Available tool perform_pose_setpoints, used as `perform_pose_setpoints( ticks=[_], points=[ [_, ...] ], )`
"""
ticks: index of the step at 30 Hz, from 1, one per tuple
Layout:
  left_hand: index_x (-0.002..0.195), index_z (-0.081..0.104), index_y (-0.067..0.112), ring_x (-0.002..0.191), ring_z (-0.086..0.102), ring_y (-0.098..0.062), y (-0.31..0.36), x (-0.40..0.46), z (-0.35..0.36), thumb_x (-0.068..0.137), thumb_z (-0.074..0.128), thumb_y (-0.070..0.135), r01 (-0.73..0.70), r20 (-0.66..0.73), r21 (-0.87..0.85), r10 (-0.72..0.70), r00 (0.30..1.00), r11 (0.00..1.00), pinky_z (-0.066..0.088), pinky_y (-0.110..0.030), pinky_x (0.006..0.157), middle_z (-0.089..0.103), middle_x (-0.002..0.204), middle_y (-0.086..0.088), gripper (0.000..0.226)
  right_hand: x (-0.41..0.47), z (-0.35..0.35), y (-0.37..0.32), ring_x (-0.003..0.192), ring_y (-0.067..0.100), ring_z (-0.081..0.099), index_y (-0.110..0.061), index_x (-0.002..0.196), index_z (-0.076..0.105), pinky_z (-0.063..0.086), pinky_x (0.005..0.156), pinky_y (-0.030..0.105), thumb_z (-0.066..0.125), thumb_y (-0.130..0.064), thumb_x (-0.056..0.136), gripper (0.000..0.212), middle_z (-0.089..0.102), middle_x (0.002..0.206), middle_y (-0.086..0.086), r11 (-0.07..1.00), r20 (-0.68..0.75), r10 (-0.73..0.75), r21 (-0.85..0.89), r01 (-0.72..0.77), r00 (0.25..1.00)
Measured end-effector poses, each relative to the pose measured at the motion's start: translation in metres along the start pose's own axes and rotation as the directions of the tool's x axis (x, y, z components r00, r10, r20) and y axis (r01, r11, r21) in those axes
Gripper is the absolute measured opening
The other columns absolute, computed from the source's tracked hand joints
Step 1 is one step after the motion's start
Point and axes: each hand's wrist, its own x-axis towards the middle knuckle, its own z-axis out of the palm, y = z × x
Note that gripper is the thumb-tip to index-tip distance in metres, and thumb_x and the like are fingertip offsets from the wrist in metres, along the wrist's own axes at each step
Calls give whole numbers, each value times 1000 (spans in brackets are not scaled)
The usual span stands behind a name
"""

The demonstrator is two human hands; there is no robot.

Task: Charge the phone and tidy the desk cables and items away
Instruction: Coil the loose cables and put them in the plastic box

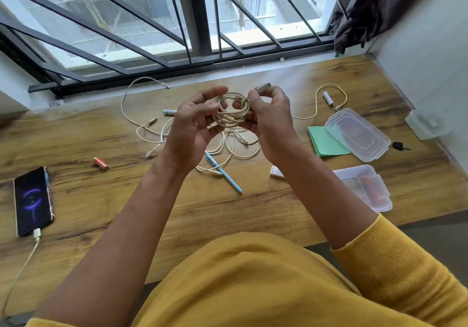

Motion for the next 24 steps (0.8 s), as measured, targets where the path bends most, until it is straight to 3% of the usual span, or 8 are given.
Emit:
perform_pose_setpoints(
  ticks=[3, 8, 13, 16, 20, 24],
  points=[
    [121, 72, 14, 102, 62, -32, -2, 0, -2, 81, 66, 0, -9, 28, 72, 7, 1000, 997, 50, -47, 97, 65, 103, -9, 43, 2, -3, 4, 71, 23, 69, -11, 118, 47, 59, 65, 38, 54, -11, 109, 12, 69, 94, 20, 999, -11, -31, -37, 31, 999],
    [117, 71, 7, 96, 67, -24, -8, -2, 2, 88, 76, -4, -144, -6, 341, 155, 988, 929, 57, -44, 87, 72, 101, -9, 31, 3, -5, 11, 82, 33, 67, -16, 117, 52, 59, 79, 60, 60, -14, 105, 14, 66, 106, 36, 979, -23, -119, -170, 114, 993],
    [112, 75, 14, 91, 70, -27, -10, 0, 5, 84, 77, 3, -185, -36, 438, 222, 974, 880, 63, -51, 84, 73, 99, -12, 30, 2, -3, 17, 87, 42, 72, -22, 113, 53, 60, 78, 66, 60, -17, 105, 12, 69, 100, 29, 945, -18, -200, -268, 188, 980],
    [106, 77, 18, 91, 75, -28, -11, 2, 8, 86, 81, 11, -203, -51, 510, 265, 963, 836, 65, -55, 82, 77, 99, -11, 21, 1, -4, 21, 86, 41, 73, -19, 117, 50, 63, 72, 61, 59, -17, 106, 14, 67, 100, 27, 925, 16, -234, -303, 228, 972],
    [102, 77, 15, 87, 77, -28, -13, 6, 8, 92, 83, 23, -225, -84, 597, 339, 937, 770, 65, -57, 74, 78, 93, -6, 14, -1, -5, 24, 69, 25, 69, -16, 115, 48, 58, 55, 38, 58, -11, 106, 14, 66, 93, 23, 871, 48, -326, -372, 320, 944],
    [99, 67, 29, 89, 74, -26, -18, 7, 14, 99, 74, 28, -248, -118, 649, 417, 901, 719, 63, -56, 78, 72, 94, 0, 7, 0, 0, 28, 64, 21, 61, -17, 110, 49, 53, 55, 39, 59, -11, 104, 13, 65, 83, 16, 822, 44, -392, -432, 372, 919]
  ],
)
